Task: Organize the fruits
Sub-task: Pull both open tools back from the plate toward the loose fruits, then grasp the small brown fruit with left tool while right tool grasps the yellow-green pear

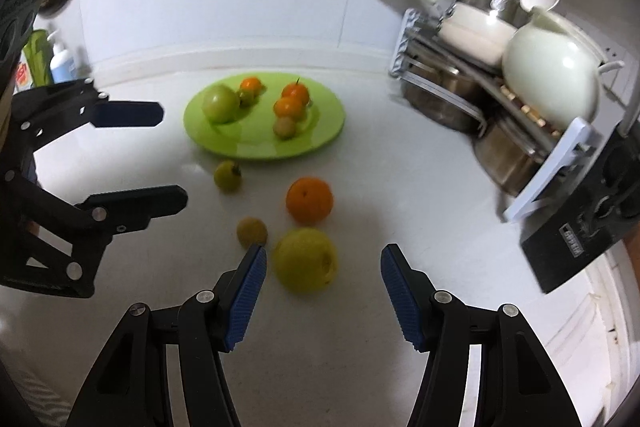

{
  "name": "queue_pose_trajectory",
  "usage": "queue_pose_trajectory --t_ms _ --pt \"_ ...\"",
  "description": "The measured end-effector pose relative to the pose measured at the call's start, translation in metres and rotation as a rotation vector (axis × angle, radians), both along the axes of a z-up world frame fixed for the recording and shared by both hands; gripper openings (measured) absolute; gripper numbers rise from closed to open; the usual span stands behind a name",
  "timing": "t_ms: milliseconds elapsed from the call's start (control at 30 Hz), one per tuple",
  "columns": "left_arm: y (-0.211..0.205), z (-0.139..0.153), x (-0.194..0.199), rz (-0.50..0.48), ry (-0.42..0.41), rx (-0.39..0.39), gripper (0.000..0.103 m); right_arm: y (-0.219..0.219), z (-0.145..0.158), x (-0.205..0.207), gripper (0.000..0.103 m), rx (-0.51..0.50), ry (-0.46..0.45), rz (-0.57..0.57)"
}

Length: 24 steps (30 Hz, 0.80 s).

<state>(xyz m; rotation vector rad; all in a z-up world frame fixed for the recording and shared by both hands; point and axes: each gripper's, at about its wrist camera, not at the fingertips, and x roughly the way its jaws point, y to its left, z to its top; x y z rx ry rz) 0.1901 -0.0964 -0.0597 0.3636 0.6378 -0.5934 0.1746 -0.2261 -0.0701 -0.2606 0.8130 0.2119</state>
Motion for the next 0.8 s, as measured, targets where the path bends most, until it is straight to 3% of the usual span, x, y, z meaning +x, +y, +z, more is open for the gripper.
queue_pose_trajectory --t_ms 233,533,800 --pt "-0.011 -0.022 0.012 -0.062 0.065 0.028 0.068 -0.001 -0.02 0.011 0.06 0.016 0.077 0.019" --pt "-0.025 -0.042 0.031 -0.101 0.151 0.025 0.058 -0.006 -0.036 0.025 0.06 0.035 0.144 0.037" --pt "-0.032 -0.052 0.039 -0.123 0.221 0.005 0.04 -0.008 -0.042 0.035 0.06 0.07 0.178 0.048"
